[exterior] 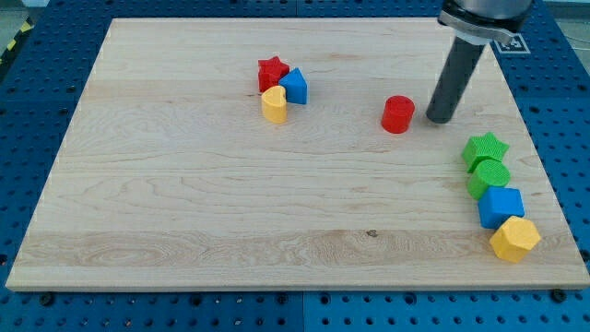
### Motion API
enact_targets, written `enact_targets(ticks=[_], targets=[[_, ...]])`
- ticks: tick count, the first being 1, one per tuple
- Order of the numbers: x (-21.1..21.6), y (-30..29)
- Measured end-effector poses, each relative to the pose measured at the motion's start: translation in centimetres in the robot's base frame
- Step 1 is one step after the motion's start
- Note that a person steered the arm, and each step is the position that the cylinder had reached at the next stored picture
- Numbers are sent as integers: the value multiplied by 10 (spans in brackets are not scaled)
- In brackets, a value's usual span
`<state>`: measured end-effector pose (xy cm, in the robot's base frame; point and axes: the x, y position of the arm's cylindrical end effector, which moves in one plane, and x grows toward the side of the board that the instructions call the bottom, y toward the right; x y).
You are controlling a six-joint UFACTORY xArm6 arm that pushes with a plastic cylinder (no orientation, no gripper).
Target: Push the red circle towards the yellow heart
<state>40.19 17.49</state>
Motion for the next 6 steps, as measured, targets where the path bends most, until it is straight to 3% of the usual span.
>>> enact_targets(ticks=[2, 3, 6], targets=[[0, -34], [3, 0], [17, -83]])
